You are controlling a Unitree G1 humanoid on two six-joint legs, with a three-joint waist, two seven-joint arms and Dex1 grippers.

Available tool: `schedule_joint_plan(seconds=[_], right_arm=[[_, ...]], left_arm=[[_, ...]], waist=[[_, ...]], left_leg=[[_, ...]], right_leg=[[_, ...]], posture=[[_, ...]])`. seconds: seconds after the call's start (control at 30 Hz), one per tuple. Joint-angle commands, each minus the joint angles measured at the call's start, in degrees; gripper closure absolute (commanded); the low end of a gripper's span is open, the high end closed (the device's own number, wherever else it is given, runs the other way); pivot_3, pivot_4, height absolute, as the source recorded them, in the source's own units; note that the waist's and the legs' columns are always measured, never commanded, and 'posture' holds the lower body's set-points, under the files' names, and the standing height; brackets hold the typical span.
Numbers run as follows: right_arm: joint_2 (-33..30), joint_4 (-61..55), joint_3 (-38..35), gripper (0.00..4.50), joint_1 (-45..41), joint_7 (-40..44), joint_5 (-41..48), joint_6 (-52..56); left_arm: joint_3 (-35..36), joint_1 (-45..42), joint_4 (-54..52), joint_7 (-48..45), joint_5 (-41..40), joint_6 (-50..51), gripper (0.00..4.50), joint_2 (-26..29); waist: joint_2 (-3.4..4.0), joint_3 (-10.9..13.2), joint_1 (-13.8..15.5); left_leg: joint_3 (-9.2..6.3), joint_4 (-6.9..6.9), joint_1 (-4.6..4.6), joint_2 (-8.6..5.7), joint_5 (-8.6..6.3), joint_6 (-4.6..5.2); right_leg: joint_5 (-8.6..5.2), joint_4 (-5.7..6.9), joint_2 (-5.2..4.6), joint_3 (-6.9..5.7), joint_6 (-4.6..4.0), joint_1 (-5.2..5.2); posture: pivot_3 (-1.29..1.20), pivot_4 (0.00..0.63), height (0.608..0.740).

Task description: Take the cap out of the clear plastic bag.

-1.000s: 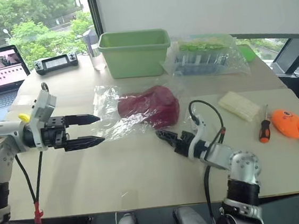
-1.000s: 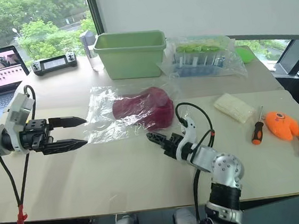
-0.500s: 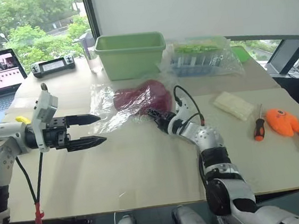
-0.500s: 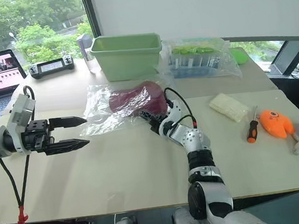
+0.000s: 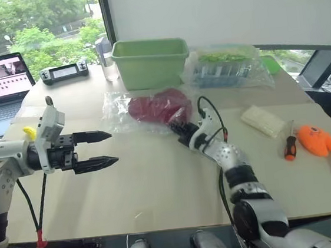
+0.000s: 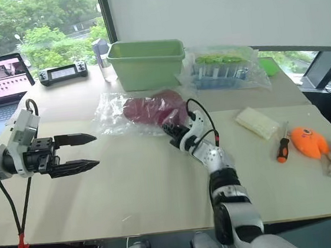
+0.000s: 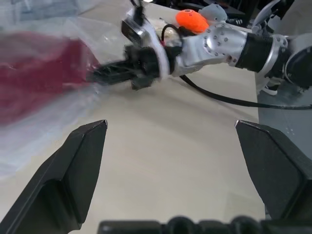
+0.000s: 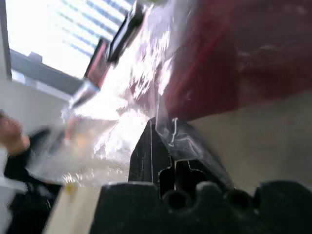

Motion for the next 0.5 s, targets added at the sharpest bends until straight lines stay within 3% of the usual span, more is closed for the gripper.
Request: schedule_joint_plan(seconds=[0.03,0.17,0.3,0.4,0.5], right_arm=[[-10.97,-15.07,12.14,4.46,5.50,12.56,-4.95,2.97],[-22.92,-22.66,15.44,4.46,6.90,24.11,-6.07,1.10],[-29.95,-13.56,21.70,4.46,1.99,29.92,-18.59,-12.22],[-27.21,1.66,20.34,4.46,-6.34,26.98,-23.10,-19.11],[-21.82,17.89,16.20,4.46,-15.57,18.73,-25.37,-28.65]], left_arm=[[1.03,-0.55,-1.23,0.10,-0.95,-0.87,0.00,0.30],[0.58,-0.33,-1.37,0.32,-0.97,-1.17,0.00,-0.19],[-0.41,-1.16,-0.70,0.14,-0.69,-1.66,0.00,-0.75],[-1.18,-1.83,-0.17,0.17,-0.49,-2.03,0.00,-1.20],[-1.58,-1.70,-0.39,0.29,-0.70,-2.19,0.00,-1.71]], waist=[[0.13,0.05,0.64],[0.25,0.14,1.15],[0.26,0.17,0.99],[0.24,0.22,0.85],[0.24,0.45,0.65]], left_leg=[[0.08,0.00,-0.33,-0.06,0.03,0.05],[0.11,0.06,-0.76,0.02,0.01,0.12],[0.10,0.10,-0.74,0.06,-0.08,0.17],[0.11,0.28,-0.59,0.05,-0.06,0.15],[0.13,0.41,-0.51,0.03,0.06,0.07]], right_leg=[[0.04,0.12,-0.05,0.03,-0.07,-0.39],[-0.18,0.79,0.21,0.11,0.13,-0.99],[-0.43,0.94,0.32,0.11,0.17,-1.04],[-0.58,0.92,0.30,0.12,0.45,-0.86],[-0.37,0.88,0.28,0.18,0.24,-0.79]], posture=[[0.00,0.150,0.737],[0.00,0.150,0.737],[0.00,0.150,0.737],[0.00,0.150,0.737],[0.00,0.150,0.737]])
